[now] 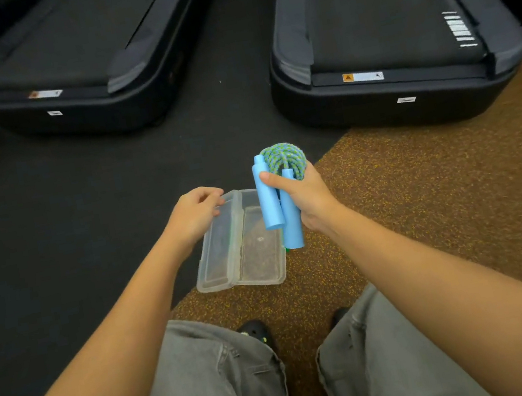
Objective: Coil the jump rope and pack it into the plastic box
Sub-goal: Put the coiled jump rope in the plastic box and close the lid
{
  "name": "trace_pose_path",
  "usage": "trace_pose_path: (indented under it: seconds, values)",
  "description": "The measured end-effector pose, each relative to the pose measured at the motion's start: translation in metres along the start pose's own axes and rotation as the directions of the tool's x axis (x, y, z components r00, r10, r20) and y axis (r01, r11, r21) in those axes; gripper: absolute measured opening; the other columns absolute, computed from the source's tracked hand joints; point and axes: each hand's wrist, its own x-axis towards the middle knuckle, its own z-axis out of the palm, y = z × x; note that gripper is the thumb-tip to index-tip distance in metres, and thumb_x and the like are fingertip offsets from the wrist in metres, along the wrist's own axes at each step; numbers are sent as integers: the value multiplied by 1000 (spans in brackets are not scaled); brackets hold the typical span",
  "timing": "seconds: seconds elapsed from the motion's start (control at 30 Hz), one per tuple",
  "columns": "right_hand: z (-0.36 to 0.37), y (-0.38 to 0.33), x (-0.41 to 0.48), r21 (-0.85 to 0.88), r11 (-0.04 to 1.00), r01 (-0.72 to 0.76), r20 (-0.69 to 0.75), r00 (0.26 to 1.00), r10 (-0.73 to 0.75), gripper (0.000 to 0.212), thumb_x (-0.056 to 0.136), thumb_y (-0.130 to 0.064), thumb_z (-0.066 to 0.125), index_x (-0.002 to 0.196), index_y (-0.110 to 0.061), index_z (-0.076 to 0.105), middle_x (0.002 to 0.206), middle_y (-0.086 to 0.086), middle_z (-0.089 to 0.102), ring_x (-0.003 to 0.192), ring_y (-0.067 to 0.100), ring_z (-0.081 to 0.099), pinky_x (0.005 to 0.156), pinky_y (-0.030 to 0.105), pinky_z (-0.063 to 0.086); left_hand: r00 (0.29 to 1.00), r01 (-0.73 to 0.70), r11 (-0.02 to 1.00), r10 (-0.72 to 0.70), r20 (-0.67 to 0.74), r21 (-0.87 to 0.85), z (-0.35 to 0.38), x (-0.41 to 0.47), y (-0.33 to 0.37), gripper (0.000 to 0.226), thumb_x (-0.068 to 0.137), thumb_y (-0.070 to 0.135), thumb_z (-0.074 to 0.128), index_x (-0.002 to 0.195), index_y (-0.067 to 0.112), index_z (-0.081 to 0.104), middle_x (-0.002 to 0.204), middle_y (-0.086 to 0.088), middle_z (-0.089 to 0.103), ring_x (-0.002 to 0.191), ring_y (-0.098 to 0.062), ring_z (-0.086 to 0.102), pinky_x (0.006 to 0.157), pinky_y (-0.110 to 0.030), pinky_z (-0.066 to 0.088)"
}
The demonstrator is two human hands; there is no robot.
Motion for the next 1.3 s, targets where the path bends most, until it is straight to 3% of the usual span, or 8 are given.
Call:
trace_pose_path:
  seconds: [0.17, 0.4, 0.5, 0.7, 0.9, 1.07, 1.17, 1.3]
  values:
    - [-4, 5, -4, -8, 999, -52, 38, 998, 52, 70, 55, -28, 85, 115, -13, 52, 113, 14, 64, 98, 30, 66, 86, 53, 54, 986, 130, 971, -148, -77, -199, -2, -12, 8, 28, 95, 20, 41, 117, 13, 57, 111, -3, 60, 89, -10, 57, 71, -20, 44]
    - [14, 27, 11, -72, 992, -104, 10, 994, 105, 81, 39, -48, 87, 108, -20, 54, 109, 9, 65, 93, 26, 67, 83, 50, 56, 974, 195, 959, -214, -76, -204, 6, 2, -3, 25, 94, 17, 46, 115, 10, 58, 104, -2, 59, 90, -13, 56, 73, -23, 44]
    - [25, 45, 27, -98, 988, -122, -6, 992, 122, 70, 51, -39, 85, 108, -16, 53, 108, 9, 65, 94, 25, 67, 86, 47, 55, 973, 201, 956, -219, -66, -216, 3, 14, -25, 24, 92, 14, 50, 114, 9, 57, 96, 1, 59, 90, -11, 55, 68, -21, 44]
    - [28, 106, 64, -58, 970, -238, -142, 963, 228, 66, 61, -25, 85, 116, -10, 51, 111, 11, 65, 93, 25, 66, 82, 42, 56, 953, 286, 946, -297, -53, -154, 0, 63, -88, 23, 91, 12, 53, 112, 9, 59, 106, -3, 57, 100, -17, 54, 83, -30, 42]
    - [20, 171, 109, -76, 932, -353, -251, 912, 325, 73, 56, -29, 86, 117, -10, 50, 113, 12, 63, 97, 28, 65, 86, 49, 54, 938, 339, 935, -344, -35, -108, 27, 120, -155, 23, 90, 16, 53, 112, 12, 61, 118, -7, 61, 109, -22, 56, 96, -38, 46]
    - [22, 223, 147, -174, 905, -388, -268, 903, 335, 84, 43, -42, 86, 113, -10, 52, 109, 13, 65, 94, 30, 66, 85, 51, 55, 947, 317, 948, -318, -40, -36, 60, 147, -198, 24, 91, 15, 49, 111, 13, 62, 117, -5, 61, 102, -17, 54, 87, -27, 42]
    - [24, 240, 158, -198, 887, -418, -266, 894, 362, 69, 61, -31, 84, 115, -9, 46, 113, 13, 61, 96, 29, 64, 86, 49, 54, 951, 305, 952, -305, -43, -1, 75, 157, -217, 25, 93, 15, 46, 113, 13, 61, 117, -4, 60, 97, -11, 49, 83, -23, 37]
    - [23, 269, 171, -201, 870, -451, -295, 875, 385, 67, 64, -29, 82, 116, -13, 43, 116, 12, 58, 99, 30, 62, 89, 50, 52, 942, 324, 946, -322, -99, 1, 83, 167, -240, 25, 93, 14, 45, 111, 14, 62, 115, -1, 60, 98, -9, 49, 83, -22, 37]
